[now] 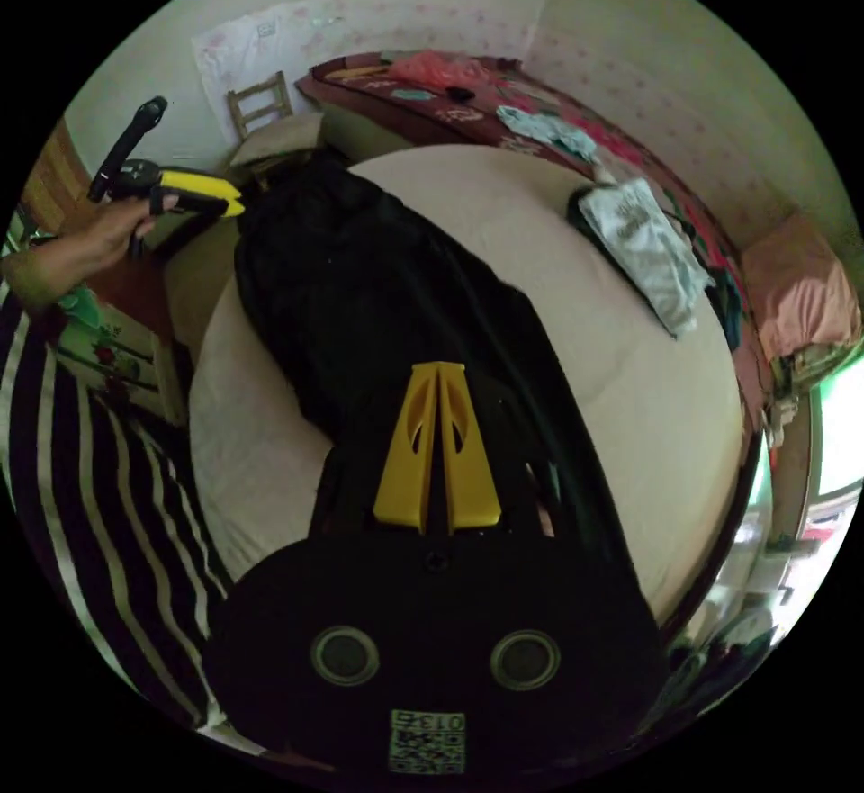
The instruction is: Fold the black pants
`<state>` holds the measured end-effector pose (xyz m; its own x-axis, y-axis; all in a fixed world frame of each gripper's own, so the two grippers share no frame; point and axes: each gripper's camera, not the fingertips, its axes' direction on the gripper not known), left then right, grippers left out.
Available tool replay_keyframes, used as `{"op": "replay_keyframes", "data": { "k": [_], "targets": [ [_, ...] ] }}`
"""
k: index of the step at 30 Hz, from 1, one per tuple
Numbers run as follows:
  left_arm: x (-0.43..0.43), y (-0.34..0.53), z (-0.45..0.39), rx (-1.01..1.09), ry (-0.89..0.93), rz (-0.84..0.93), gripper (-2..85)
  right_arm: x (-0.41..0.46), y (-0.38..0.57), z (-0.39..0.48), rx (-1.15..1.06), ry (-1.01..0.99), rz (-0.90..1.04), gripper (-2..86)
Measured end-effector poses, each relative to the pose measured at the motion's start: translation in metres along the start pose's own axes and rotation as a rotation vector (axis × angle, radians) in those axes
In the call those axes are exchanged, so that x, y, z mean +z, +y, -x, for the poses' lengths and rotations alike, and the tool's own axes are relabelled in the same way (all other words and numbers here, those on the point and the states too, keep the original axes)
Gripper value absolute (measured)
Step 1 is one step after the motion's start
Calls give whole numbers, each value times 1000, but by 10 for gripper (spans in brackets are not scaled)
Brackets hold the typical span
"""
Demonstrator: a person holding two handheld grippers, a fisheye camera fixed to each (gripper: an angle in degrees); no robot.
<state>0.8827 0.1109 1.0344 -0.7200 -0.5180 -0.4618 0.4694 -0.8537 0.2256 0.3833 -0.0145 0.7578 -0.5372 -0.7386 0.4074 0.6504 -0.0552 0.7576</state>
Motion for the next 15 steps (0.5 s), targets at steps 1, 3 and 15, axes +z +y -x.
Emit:
{"op": "replay_keyframes", "data": {
  "k": [1, 3, 15],
  "targets": [
    [2, 5, 13, -29, 36, 10, 121, 4, -11, 5, -18, -2, -11, -1],
    [5, 11, 25, -38, 44, 13, 124, 23, -48, 18, -51, 23, -34, -1],
    [-8, -21, 47, 83, 50, 43, 52, 94, -106, 39, -43, 32, 128, -1]
  ]
}}
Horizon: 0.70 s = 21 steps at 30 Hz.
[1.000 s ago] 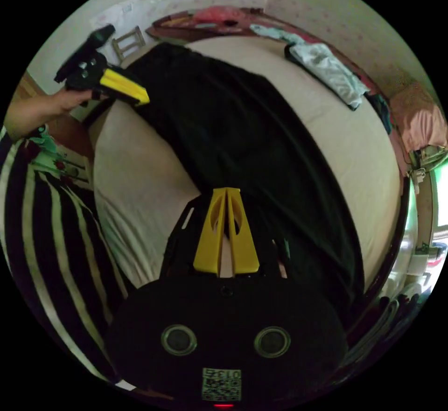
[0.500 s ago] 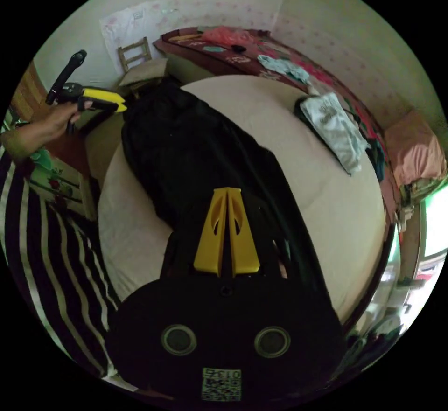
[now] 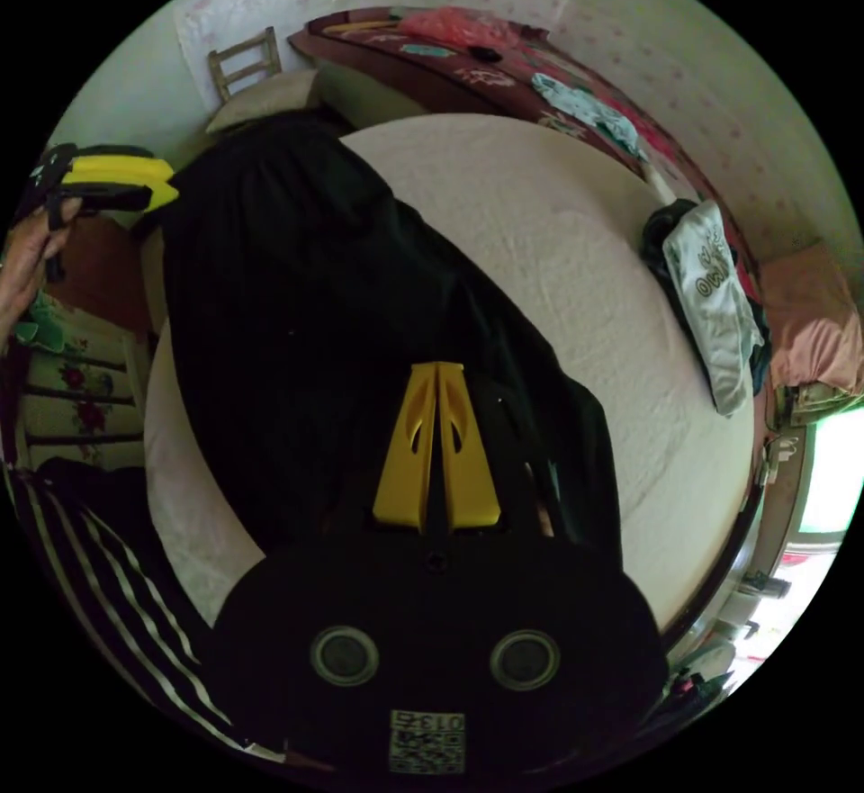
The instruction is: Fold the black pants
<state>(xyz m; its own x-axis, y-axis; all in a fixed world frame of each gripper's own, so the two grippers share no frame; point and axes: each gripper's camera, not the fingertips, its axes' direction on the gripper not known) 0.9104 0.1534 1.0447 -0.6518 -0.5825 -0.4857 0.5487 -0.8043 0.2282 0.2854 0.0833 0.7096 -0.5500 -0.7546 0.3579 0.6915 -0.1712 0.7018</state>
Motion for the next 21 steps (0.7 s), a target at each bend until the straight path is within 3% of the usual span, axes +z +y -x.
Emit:
{"op": "replay_keyframes", "data": {
  "k": [6, 8, 9, 12, 15, 21],
  "targets": [
    [22, -12, 4, 37, 53, 76, 39, -6, 9, 1, 7, 52, -37, -1],
    [9, -11, 4, 0, 22, 33, 18, -19, 23, -1, 32, 83, -98, -1],
    [-4, -8, -2, -5, -86, -19, 10, -27, 34, -2, 48, 98, -120, -1],
    [-31, -12, -36, 106, -195, -212, 1, -35, 69, -1, 95, 139, -123, -1],
    [-9, -37, -89, 293, -47, -116, -2, -27, 98, -1, 140, 177, -68, -1],
    [50, -73, -177, 514, -80, 110, -3, -2, 145, -18, 231, 132, 109, -1]
  ]
}}
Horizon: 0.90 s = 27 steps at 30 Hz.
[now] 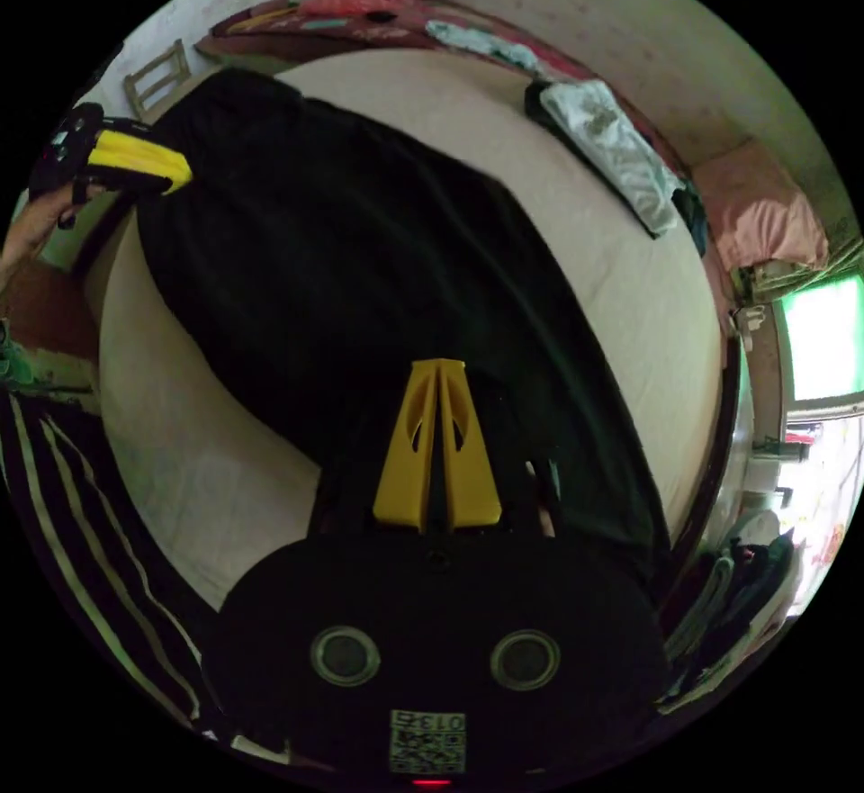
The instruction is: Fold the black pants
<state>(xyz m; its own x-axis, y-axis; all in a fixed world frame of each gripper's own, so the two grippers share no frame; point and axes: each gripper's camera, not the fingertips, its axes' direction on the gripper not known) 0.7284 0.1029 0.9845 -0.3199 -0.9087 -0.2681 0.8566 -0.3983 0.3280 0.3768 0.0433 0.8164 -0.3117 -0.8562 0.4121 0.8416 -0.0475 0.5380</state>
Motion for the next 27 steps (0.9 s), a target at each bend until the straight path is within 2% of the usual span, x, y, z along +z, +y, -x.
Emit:
{"op": "replay_keyframes", "data": {
  "k": [3, 5, 11, 13, 18, 22, 24, 27],
  "targets": [
    [-4, -23, -5, -19, 32, -5, -3, -10, 25, -21, 98, 8, -46, 0],
    [-16, -40, -19, 33, 2, -84, -2, -17, 48, -41, 196, -3, -67, 2],
    [-39, -138, -125, 396, 201, -243, 14, -6, 164, -115, 526, 102, 63, 28],
    [-39, -182, -180, 562, 207, -250, 40, 0, 199, -141, 624, 110, 105, 41],
    [-32, -266, -270, 769, 278, -212, 60, 12, 271, -214, 838, 55, 118, 70],
    [-19, -327, -318, 826, 267, -114, 7, 29, 297, -244, 864, 34, 123, 52],
    [-15, -348, -332, 832, 271, -53, 2, 46, 309, -254, 799, -47, 171, 23],
    [-24, -377, -349, 835, 279, -82, -2, 42, 327, -263, 752, 45, 189, 9]
  ]
}}
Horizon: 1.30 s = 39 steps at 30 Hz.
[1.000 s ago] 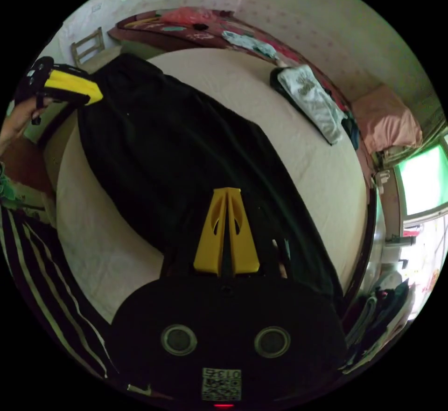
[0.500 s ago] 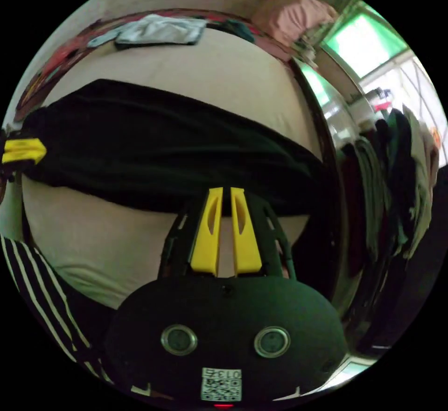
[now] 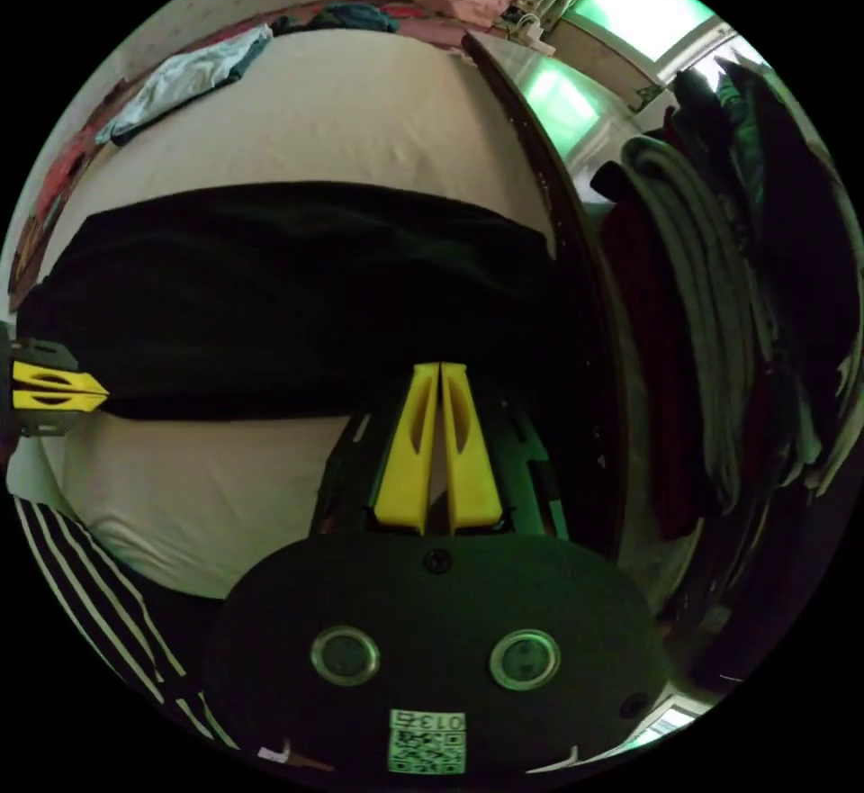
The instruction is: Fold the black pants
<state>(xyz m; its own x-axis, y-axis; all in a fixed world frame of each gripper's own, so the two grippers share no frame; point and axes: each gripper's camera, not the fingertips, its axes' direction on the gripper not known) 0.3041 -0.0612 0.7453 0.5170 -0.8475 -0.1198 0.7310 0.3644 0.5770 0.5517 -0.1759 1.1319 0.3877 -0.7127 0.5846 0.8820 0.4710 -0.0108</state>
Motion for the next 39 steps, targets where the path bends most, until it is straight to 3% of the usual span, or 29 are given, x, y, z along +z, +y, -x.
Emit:
{"op": "replay_keyframes", "data": {
  "k": [4, 8, 11, 20, 29, 33, 39],
  "targets": [
    [13, -38, 17, -11, 75, 58, -2, 10, 15, -33, 6, -67, 13, 5],
    [-13, -62, 35, -62, 130, -78, 0, -15, 31, -72, 40, -48, -161, 9],
    [-27, -101, 53, -72, 67, -184, 0, -15, 24, -97, 69, 28, -219, 13],
    [34, -248, 101, -5, -18, 26, -3, 44, -17, -140, -19, 15, -89, 4],
    [28, -293, 135, -116, 24, -97, 11, 23, 33, -191, 35, 60, -241, 48],
    [17, -345, 158, -67, -24, -200, 51, 24, 84, -226, 172, -72, -223, 86],
    [28, -442, 199, 31, 127, -205, 97, 42, 121, -268, 460, -324, -244, 106]
  ]
}}
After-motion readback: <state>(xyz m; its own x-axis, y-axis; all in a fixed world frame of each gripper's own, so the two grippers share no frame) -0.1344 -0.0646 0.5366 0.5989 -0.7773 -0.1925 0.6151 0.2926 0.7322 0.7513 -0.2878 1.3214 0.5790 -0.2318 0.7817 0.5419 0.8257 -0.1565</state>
